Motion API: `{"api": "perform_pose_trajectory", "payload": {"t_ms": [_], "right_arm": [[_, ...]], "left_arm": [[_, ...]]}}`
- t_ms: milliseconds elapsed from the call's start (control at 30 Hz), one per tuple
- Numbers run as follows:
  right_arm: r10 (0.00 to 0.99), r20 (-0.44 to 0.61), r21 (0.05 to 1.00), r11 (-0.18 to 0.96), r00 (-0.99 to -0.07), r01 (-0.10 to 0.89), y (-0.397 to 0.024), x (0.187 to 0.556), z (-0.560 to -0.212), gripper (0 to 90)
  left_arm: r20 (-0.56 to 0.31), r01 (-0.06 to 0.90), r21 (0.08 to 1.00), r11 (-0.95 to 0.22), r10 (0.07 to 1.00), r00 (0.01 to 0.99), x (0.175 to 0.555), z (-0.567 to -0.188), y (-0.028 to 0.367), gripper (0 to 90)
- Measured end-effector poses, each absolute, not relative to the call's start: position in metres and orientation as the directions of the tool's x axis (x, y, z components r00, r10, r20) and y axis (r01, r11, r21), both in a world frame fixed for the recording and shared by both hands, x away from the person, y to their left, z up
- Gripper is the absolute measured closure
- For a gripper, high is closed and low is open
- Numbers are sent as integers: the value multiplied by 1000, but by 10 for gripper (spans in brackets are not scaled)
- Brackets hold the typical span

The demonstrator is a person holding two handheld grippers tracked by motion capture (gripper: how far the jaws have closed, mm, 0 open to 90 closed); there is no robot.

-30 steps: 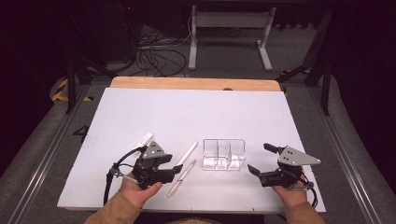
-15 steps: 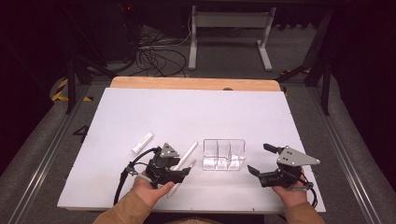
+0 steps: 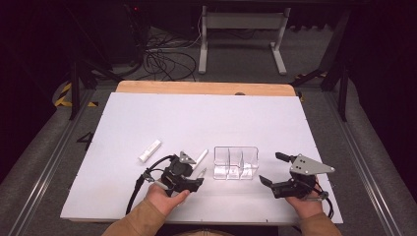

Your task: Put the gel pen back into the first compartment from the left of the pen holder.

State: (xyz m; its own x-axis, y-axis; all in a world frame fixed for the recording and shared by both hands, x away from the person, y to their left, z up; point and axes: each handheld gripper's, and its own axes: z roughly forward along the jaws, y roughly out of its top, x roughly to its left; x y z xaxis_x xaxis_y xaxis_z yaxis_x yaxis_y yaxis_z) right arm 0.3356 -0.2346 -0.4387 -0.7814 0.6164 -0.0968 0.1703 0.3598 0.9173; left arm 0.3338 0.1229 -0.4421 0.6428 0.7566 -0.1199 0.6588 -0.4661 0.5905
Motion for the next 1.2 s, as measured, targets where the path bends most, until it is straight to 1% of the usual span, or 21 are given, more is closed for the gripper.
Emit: {"api": "perform_pose_trajectory", "payload": {"t_ms": [133,267,367,567,833,1067,1200], "right_arm": [[615,-96,917,361,-782,171,-234,336,-439,55],[613,-96,917,362,-784,171,-234,336,-439,55],[611,-95,916,362,-786,172,-234,336,-439,55],[610,-94,916,363,-787,173,-234,336,-440,55],[609,-97,914,367,-787,172,-233,336,-440,56],[606,-102,913,372,-789,168,-232,336,-440,59],[604,-107,912,377,-790,164,-232,336,-440,60]], "left_arm": [[-107,663,571,-485,757,645,336,-445,121,509],[-125,686,542,-485,761,637,339,-449,119,539],[-122,695,529,-487,767,630,340,-450,118,565],[-80,690,516,-507,774,628,339,-452,114,611],[-94,711,494,-501,782,616,342,-454,113,693],[-115,728,486,-484,790,602,343,-455,113,730],[-105,729,488,-479,797,594,342,-455,113,749]]}}
